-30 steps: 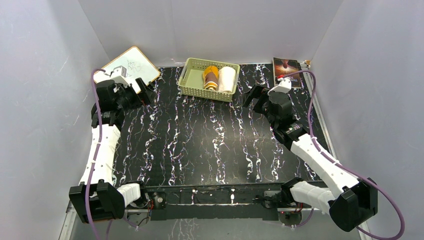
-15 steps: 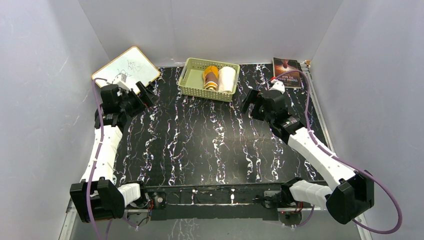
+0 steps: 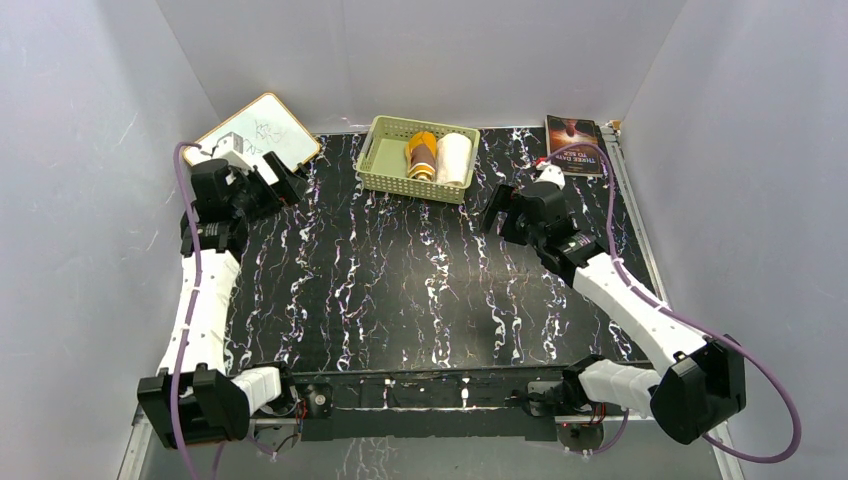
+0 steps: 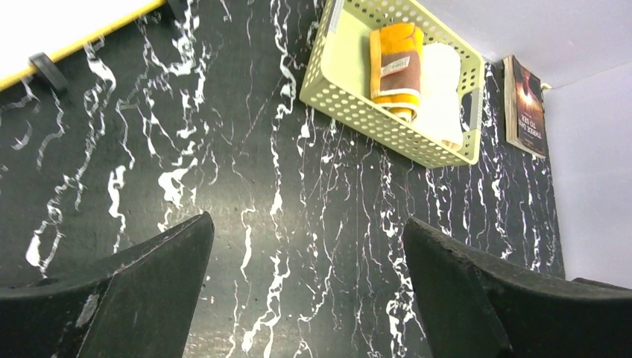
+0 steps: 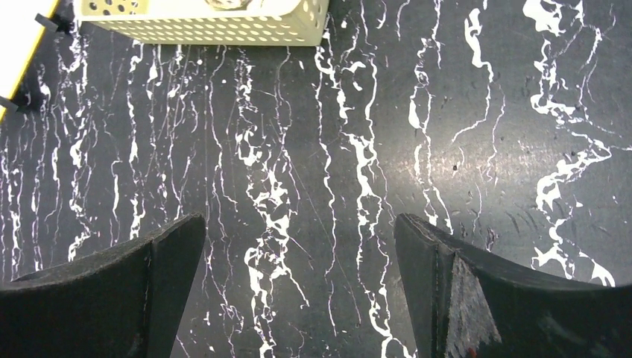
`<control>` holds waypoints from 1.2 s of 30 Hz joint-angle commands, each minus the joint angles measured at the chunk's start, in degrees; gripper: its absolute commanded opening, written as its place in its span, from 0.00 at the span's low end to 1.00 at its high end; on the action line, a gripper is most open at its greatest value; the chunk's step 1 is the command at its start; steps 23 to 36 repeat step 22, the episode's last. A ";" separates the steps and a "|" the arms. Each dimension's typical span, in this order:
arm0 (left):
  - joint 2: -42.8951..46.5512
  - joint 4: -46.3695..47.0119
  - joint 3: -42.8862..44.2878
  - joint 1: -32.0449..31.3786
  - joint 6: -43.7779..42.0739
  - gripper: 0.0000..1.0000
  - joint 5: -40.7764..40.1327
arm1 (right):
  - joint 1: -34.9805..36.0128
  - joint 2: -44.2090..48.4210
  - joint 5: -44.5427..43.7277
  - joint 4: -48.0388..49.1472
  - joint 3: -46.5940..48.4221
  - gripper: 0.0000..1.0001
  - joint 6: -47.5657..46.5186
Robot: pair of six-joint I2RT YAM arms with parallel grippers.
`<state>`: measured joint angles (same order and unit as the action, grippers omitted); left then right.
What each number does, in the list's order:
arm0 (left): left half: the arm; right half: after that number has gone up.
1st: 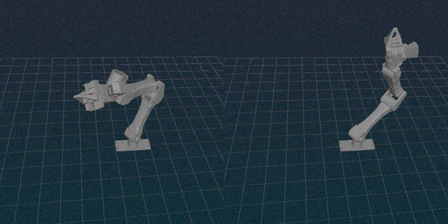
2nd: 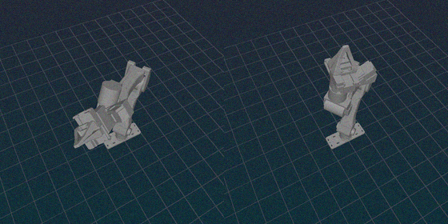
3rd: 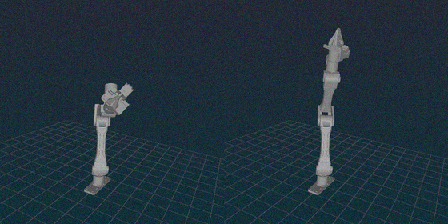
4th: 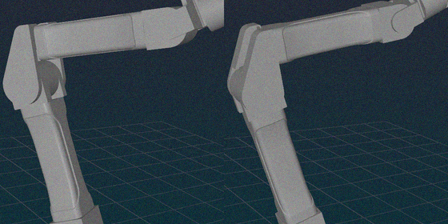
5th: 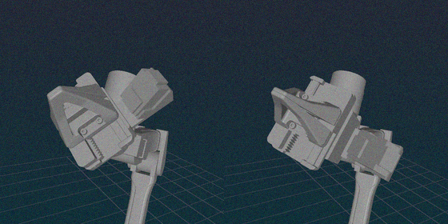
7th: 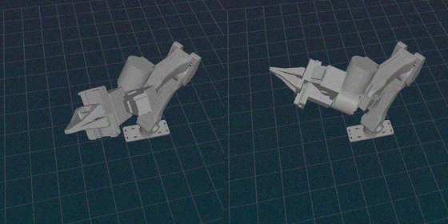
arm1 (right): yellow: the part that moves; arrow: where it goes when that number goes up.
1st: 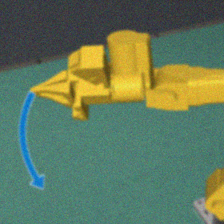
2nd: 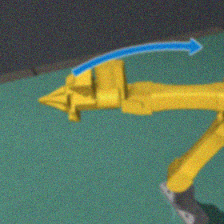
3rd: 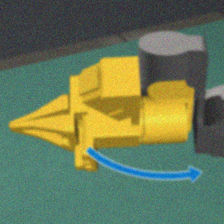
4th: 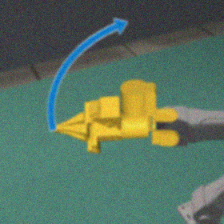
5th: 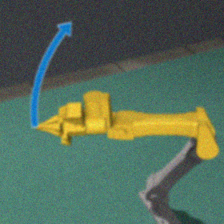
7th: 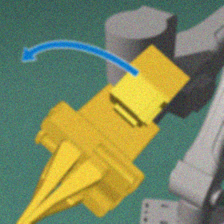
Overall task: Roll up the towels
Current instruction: Reset both arms
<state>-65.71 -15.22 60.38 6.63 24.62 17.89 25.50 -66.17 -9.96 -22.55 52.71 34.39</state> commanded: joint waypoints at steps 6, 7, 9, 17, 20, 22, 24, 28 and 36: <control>1.46 -1.60 2.20 -0.17 -7.62 0.98 0.20 | 0.01 0.69 -7.66 2.01 3.58 0.98 3.47; 0.88 -1.35 2.57 -0.10 -8.06 0.98 2.58 | 0.01 0.54 -10.07 1.51 3.88 0.98 4.09; -0.56 -1.97 4.27 -0.16 -4.98 0.98 3.12 | 0.08 0.31 -12.00 0.84 4.74 0.98 3.97; 1.80 -0.90 4.03 -0.34 -4.13 0.98 -2.81 | 0.08 -1.79 -6.50 2.04 5.97 0.98 3.83; 1.15 0.22 5.54 -0.39 -3.38 0.98 -2.67 | 0.05 -2.87 -7.32 1.89 7.67 0.98 3.19; -0.27 -0.53 7.58 -0.33 -3.27 0.98 -2.73 | 0.08 -3.13 -8.01 1.89 8.69 0.98 2.01; -0.27 -0.53 7.58 -0.33 -3.27 0.98 -2.73 | 0.08 -3.13 -8.01 1.89 8.69 0.98 2.01; -0.27 -0.53 7.58 -0.33 -3.27 0.98 -2.73 | 0.08 -3.13 -8.01 1.89 8.69 0.98 2.01; -0.27 -0.53 7.58 -0.33 -3.27 0.98 -2.73 | 0.08 -3.13 -8.01 1.89 8.69 0.98 2.01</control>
